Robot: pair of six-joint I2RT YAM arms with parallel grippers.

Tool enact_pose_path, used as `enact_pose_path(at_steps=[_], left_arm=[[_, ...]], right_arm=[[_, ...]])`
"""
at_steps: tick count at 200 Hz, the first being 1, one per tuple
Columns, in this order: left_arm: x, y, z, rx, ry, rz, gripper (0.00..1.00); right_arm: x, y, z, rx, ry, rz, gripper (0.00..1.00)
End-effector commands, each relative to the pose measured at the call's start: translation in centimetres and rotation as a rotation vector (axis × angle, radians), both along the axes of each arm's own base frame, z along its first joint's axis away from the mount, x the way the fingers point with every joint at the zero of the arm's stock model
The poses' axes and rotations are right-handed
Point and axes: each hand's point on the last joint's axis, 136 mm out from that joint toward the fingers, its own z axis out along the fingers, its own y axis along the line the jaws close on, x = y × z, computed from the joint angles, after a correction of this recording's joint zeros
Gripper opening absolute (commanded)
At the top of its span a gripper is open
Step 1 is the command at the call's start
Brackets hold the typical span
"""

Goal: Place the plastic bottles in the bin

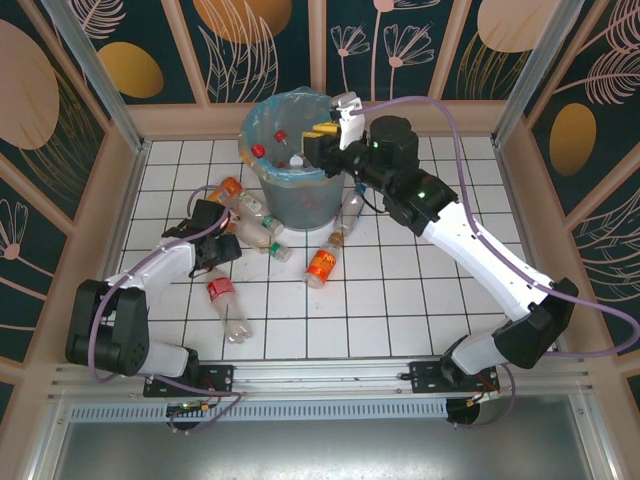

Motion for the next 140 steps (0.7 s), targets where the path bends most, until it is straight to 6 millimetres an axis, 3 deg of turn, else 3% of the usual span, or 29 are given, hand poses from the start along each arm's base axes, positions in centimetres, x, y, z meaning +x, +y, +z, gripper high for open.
enact_pose_path(at_steps=[1,72,100,140], left_arm=[[-1.3,1.1,0.4,0.005,-0.009,0.060,0.66],[-2.9,2.8,-2.4,-0.087,0.023,0.169,0.66],[-3.1,2.3,-3.4,-0.120,0.034,0.161,0.65],[-2.3,1.9,-4.0,-0.126,0.034,0.127,0.55]], right_arm=[[-0.7,0.4,-0.6,0.025,0.033,0.036,0.34],[-0.8,0.6,-2.8,0.013,0.068,0.049,0.34],[-0.9,0.4,-3.4,0.007,0.072,0.041,0.34],[-0.8,0.5,-4.0,0.001,0.080,0.040,0.35]])
